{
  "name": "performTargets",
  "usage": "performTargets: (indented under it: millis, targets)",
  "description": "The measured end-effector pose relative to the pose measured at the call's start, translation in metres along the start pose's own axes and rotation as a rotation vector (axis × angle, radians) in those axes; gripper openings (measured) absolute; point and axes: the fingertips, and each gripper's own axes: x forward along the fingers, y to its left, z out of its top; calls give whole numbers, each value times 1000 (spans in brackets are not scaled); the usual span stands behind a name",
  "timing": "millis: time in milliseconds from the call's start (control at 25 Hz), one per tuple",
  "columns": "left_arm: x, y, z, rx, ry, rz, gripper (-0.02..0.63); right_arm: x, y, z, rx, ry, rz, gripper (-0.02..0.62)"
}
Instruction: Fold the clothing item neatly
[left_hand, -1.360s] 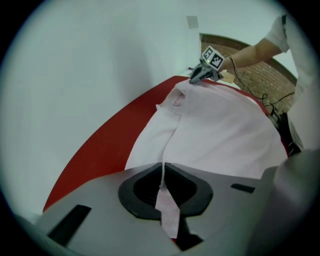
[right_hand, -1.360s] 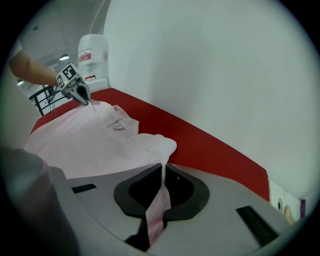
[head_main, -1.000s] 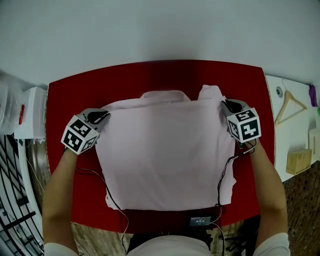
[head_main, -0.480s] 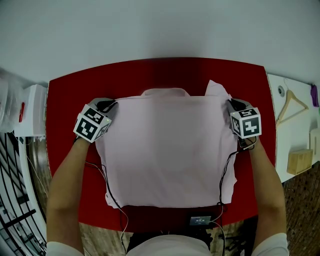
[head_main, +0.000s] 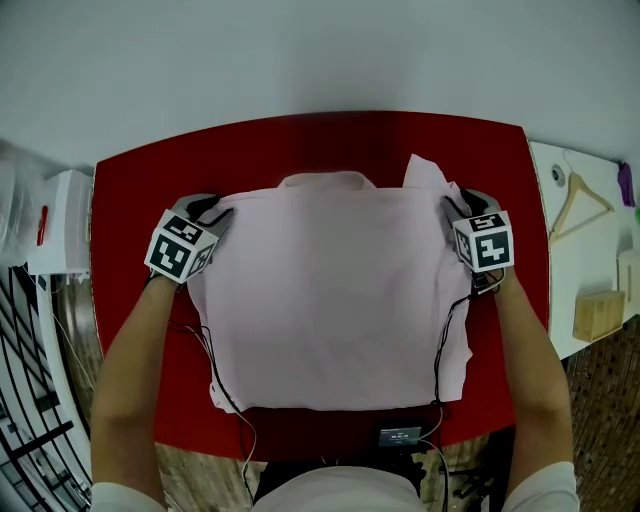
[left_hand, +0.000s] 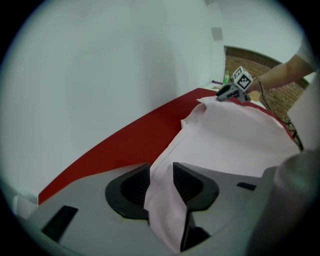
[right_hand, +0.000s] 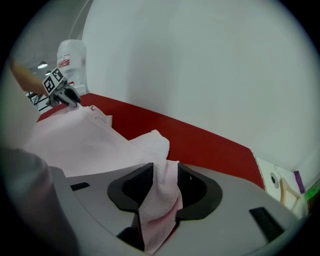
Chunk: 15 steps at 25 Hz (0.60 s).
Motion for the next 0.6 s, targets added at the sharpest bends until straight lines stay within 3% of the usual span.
performTargets:
  millis: [320,600]
  targets:
    - [-45,-9,-12,-56,-60,-7,137,-29,3,-7,1,-6,-1,137]
    - [-88,-44,-54,-154,-80,-37,137,-65,27,-36,14,8,10,137]
